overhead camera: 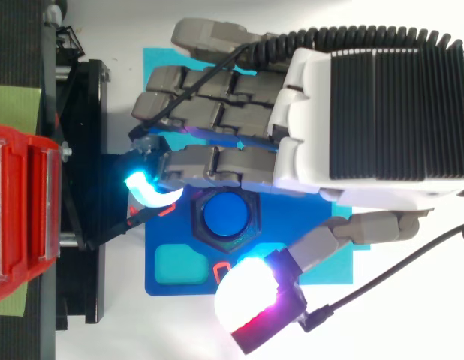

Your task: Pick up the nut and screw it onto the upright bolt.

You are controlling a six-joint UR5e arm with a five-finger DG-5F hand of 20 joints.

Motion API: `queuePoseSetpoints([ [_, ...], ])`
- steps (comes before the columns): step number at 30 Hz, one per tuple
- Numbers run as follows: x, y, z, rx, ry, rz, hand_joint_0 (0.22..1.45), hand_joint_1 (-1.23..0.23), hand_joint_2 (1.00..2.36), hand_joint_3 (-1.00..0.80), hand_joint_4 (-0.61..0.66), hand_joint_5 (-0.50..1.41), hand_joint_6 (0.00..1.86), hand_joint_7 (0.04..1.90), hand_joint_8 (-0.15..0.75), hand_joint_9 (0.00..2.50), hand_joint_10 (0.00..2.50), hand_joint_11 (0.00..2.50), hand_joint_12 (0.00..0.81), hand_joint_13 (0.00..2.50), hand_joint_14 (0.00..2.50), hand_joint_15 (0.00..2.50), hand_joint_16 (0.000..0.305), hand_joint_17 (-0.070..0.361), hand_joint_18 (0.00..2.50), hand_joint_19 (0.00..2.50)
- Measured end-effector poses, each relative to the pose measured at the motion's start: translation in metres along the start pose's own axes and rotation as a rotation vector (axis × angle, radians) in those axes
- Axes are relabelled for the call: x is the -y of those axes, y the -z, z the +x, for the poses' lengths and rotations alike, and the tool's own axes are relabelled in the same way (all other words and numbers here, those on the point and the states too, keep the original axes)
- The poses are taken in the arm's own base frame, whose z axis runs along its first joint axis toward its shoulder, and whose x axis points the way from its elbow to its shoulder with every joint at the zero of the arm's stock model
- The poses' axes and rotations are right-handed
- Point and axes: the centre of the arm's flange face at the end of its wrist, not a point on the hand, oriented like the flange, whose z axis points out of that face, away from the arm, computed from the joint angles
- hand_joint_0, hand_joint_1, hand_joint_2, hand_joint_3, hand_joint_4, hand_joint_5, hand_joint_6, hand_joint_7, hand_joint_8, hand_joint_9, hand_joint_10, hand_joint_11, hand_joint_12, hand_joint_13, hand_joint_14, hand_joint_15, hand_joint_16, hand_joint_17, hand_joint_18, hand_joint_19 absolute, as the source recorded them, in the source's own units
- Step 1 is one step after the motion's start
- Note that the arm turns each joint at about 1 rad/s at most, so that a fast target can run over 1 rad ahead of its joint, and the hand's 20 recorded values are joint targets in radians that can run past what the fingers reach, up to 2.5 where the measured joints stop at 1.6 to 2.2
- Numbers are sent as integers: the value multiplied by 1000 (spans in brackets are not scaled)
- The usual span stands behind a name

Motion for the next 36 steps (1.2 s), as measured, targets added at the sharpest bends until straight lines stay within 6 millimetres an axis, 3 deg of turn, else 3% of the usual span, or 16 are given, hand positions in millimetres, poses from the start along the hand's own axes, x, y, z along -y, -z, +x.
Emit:
queuePoseSetpoints([
  [11,-2,-1,23,-4,-28,-4,430,-137,1000,-500,117,-157,501,630,225,256,0,0,397,0,0,0,60,135,0,0],
  [36,3,0,23,-8,-32,-4,458,-175,1000,-500,196,-46,505,1057,270,615,0,0,378,283,0,0,45,102,0,0],
])
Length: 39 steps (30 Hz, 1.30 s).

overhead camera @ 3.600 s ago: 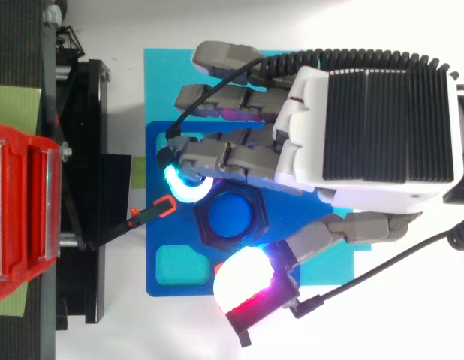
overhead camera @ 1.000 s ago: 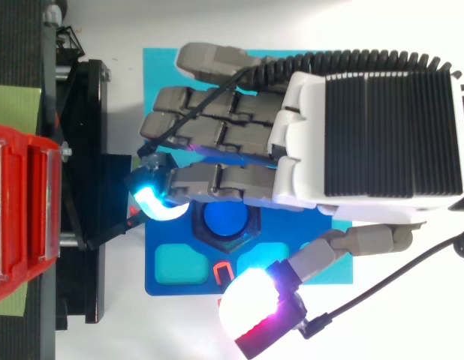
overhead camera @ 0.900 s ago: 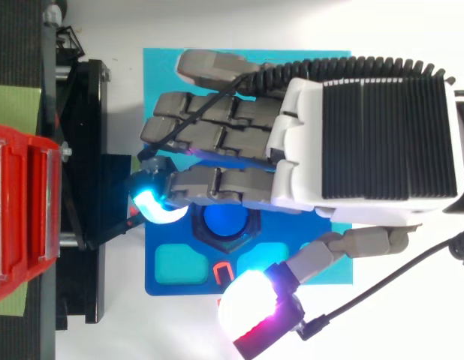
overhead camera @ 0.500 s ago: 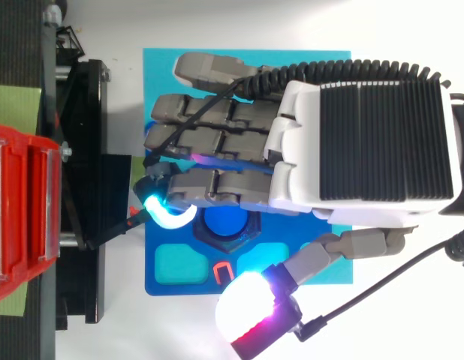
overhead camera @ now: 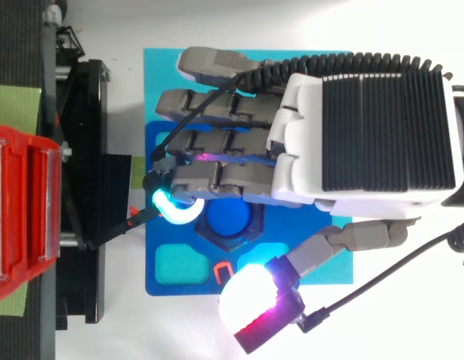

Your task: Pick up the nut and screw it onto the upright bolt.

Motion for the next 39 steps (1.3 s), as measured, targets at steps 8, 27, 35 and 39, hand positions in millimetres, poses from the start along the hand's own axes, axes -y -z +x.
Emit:
queuePoseSetpoints([
  [8,7,1,-2,-2,1,-4,481,-188,1000,-500,173,-7,505,1240,274,774,0,0,353,422,0,0,39,89,65,0],
  [27,35,8,-11,-9,17,-5,516,-252,1000,-500,138,109,501,1475,245,1540,0,0,230,1054,0,0,24,55,797,13],
  [35,39,9,-12,-12,20,-8,503,-207,1000,-500,104,94,517,1484,278,1711,3,79,262,1141,0,0,27,60,830,56],
  [39,39,9,-17,-5,21,-16,496,-187,1000,-500,149,33,504,1354,284,1499,3,94,306,1015,1,0,32,72,718,46],
])
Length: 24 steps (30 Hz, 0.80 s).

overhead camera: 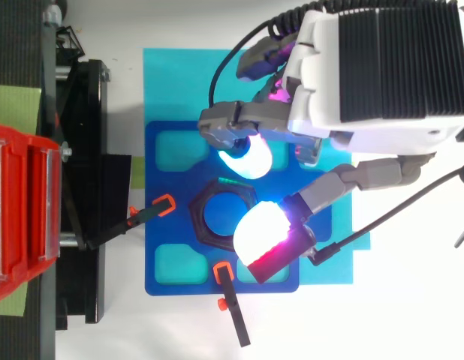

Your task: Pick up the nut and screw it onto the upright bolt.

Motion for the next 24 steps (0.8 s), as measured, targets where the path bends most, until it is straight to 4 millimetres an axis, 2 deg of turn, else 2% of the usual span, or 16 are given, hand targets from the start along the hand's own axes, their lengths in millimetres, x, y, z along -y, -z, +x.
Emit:
queuePoseSetpoints([
  [2,0,0,-5,6,1,-4,494,-189,1000,-500,167,10,505,1280,293,1447,3,91,314,1005,0,5,34,76,701,50],
  [6,-1,0,-18,9,8,-9,487,-198,1000,-500,245,-47,505,1015,294,1338,4,90,337,938,0,6,38,86,669,49],
  [8,-2,1,-24,8,11,-9,481,-202,1000,-500,239,-70,504,900,286,1237,0,56,348,817,0,0,42,95,638,58],
  [10,-2,2,-33,9,18,-7,466,-210,1000,-500,206,-110,503,777,276,907,0,0,385,471,0,0,49,109,278,0],
  [11,-2,2,-36,10,21,-6,463,-213,1000,-500,193,-121,503,755,267,821,0,0,391,407,0,0,49,111,191,0],
  [12,-2,3,-41,13,26,-6,453,-212,1000,-500,173,-142,502,694,257,664,0,0,393,264,0,0,52,116,0,0],
  [13,-1,3,-43,15,29,-7,447,-222,1000,-500,157,-169,502,646,246,502,0,0,393,107,0,0,54,121,0,0],
  [15,-1,3,-47,19,35,-8,441,-211,1000,-500,130,-193,501,617,232,350,0,0,388,0,0,0,56,127,0,0],
  [16,-2,3,-48,21,36,-8,433,-223,1000,-500,121,-202,501,598,227,229,0,0,390,0,0,0,58,132,0,0],
  [20,-5,1,-45,22,40,-13,425,-226,1000,-500,116,-207,501,585,217,136,0,0,388,0,0,0,60,135,0,0],
  [24,-11,-4,-28,31,42,-15,425,-209,1000,-500,68,-206,501,556,210,126,0,0,388,0,0,0,61,138,0,0],
])
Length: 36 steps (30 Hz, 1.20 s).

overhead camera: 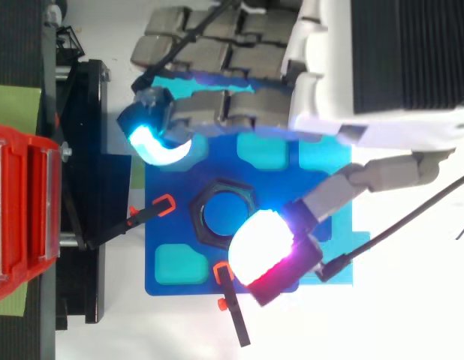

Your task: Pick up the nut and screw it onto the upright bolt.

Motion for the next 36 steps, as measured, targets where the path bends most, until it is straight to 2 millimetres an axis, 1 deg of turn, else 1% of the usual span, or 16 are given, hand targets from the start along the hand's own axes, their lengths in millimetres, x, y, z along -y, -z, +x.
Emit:
queuePoseSetpoints([
  [9,-23,-7,23,5,-2,-11,430,-199,1000,-500,63,-201,501,560,208,139,0,0,388,0,0,0,61,137,0,0],
  [18,-36,-8,41,-5,-15,-9,432,-197,1000,-500,80,-190,501,596,215,163,0,0,390,0,0,0,61,137,0,0],
  [24,-43,-10,44,-4,-22,-13,435,-200,1000,-500,91,-178,501,625,226,192,0,0,391,0,0,0,60,135,0,0],
  [36,-45,-9,46,-12,-21,-15,443,-214,1000,-500,128,-142,502,713,241,296,0,0,389,28,0,0,57,128,0,0],
])
